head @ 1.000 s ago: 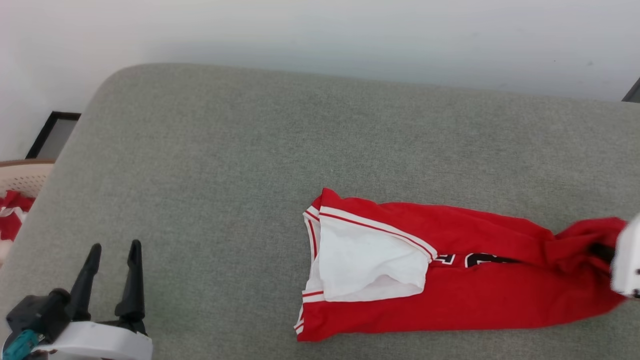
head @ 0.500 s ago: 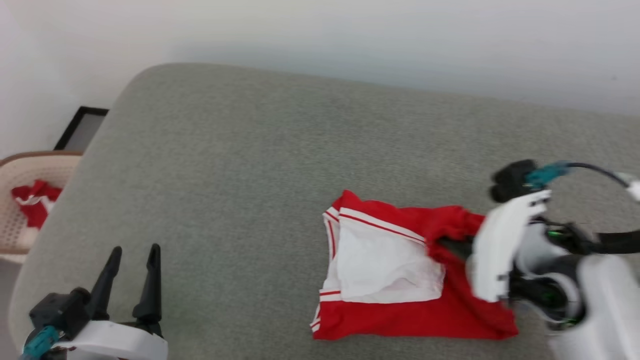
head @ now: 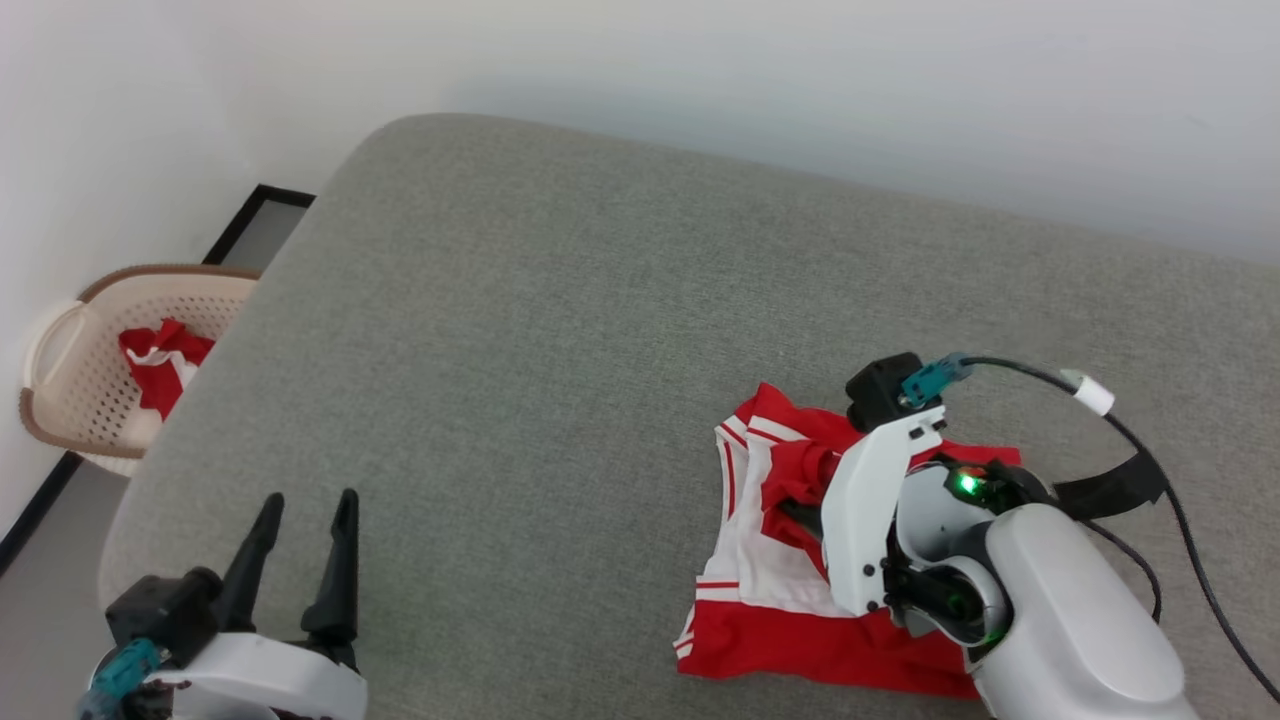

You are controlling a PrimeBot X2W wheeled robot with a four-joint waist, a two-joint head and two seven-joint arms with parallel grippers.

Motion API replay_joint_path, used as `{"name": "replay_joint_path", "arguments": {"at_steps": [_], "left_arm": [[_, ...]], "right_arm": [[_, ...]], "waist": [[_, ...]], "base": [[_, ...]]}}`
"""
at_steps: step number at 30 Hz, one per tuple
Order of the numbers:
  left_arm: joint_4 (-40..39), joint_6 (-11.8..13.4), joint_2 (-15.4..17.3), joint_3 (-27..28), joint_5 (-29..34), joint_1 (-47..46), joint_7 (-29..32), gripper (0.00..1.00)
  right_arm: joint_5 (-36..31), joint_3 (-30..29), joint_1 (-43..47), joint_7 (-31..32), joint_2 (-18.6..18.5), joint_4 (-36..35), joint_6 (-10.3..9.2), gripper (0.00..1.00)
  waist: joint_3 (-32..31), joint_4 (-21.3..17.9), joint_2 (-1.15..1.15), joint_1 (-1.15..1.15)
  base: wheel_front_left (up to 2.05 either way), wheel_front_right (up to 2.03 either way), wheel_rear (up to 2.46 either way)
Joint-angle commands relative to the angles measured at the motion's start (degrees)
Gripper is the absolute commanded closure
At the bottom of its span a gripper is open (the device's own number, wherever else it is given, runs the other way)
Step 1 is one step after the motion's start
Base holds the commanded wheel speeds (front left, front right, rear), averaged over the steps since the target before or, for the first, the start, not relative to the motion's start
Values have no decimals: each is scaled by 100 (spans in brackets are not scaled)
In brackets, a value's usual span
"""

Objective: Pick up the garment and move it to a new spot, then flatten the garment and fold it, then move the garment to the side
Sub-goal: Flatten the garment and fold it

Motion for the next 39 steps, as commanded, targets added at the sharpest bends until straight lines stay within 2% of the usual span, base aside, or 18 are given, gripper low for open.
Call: {"name": "replay_joint_path", "arguments": {"at_steps": [1, 3, 4, 5, 13, 22, 31, 39], "left_arm": [[22, -33, -25, -21, 76, -76, -30, 0], [66, -46, -31, -31, 74, -106, -33, 0], [88, -52, -33, -35, 80, -116, -35, 0], [104, -52, -36, -28, 79, -122, -38, 0], [121, -29, 6, 109, 63, -28, -47, 0], [-2, -13, 95, 261, 73, 91, -51, 0], [-137, 63, 163, 382, 136, 281, -55, 0], [-161, 80, 218, 550, 207, 537, -48, 0]], "right_arm": [[-67, 40, -69, -109, 46, 193, -10, 98], [-112, 85, -192, -289, 65, 468, -10, 63], [-121, 115, -240, -361, 78, 580, -10, 39], [-87, 149, -286, -429, 90, 658, -10, 0], [211, 372, -598, -695, 58, 660, -10, 0], [340, 18, -330, -1100, -443, -120, -10, 0], [258, -555, 280, -1980, -1021, -860, -10, 0], [238, -924, 970, -3056, -1392, -1070, -10, 0]], "waist": [[-6, 32, 0, 0], [-10, 35, 0, 0], [-12, 28, 0, 0], [-15, 13, 0, 0], [-66, -312, 0, 0], [-136, -877, 0, 0], [-283, -1438, 0, 0], [-463, -1838, 0, 0]], "base": [[0, 0, 0], [0, 0, 0], [0, 0, 0], [0, 0, 0], [0, 0, 0], [0, 0, 0], [0, 0, 0], [0, 0, 0]]}}
